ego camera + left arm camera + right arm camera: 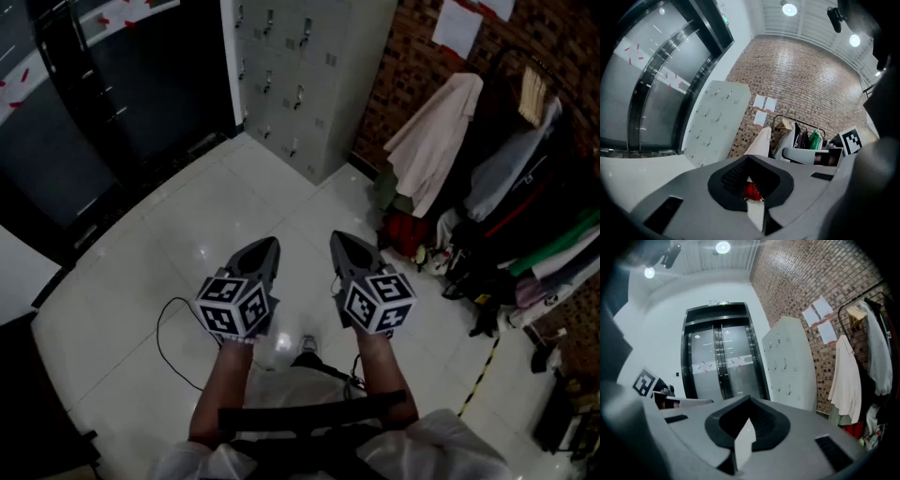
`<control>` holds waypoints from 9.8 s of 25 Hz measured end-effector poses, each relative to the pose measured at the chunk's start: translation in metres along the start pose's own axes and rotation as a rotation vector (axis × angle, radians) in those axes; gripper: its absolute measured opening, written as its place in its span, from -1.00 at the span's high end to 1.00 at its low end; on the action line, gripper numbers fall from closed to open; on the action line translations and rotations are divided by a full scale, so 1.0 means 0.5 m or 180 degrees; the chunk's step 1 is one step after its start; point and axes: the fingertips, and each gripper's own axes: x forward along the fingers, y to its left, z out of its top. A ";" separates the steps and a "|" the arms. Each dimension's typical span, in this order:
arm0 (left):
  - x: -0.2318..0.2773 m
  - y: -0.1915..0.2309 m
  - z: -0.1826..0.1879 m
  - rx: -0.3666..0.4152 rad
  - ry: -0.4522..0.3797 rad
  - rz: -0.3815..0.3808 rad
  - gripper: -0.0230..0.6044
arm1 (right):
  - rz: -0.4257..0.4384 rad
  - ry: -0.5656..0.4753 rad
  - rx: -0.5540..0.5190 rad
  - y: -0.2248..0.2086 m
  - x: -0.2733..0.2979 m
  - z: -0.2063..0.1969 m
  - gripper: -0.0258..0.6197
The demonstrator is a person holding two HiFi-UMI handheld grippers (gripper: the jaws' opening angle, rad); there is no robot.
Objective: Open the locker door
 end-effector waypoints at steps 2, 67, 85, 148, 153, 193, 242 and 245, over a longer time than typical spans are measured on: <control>0.011 -0.001 0.000 0.0000 0.0011 0.0003 0.93 | 0.0013 0.0001 0.0007 -0.009 0.006 0.002 0.91; 0.787 0.516 0.293 0.0033 0.0221 -0.0154 0.93 | 0.0002 0.0016 0.0199 -0.429 0.897 0.175 0.90; 0.927 0.672 0.430 0.0254 0.0168 -0.0286 0.93 | -0.0262 -0.0194 0.0136 -0.490 1.113 0.265 0.90; 1.708 1.053 0.721 0.0177 0.0114 -0.0278 0.93 | -0.1490 -0.0586 -0.0167 -1.066 1.918 0.593 0.15; 1.710 1.074 0.722 0.0129 0.0081 -0.0266 0.93 | -0.1548 -0.0604 -0.0170 -1.064 1.941 0.598 0.15; 1.530 1.039 0.640 -0.0095 0.0139 -0.0180 0.93 | -0.1042 -0.0423 -0.0326 -0.864 1.838 0.534 0.11; 1.286 0.733 0.479 0.0042 0.0367 -0.0688 0.93 | -0.1274 -0.0316 -0.0627 -0.778 1.421 0.447 0.49; 1.277 0.710 0.472 0.0052 0.0384 -0.0752 0.93 | -0.1363 -0.0296 -0.0624 -0.784 1.390 0.441 0.47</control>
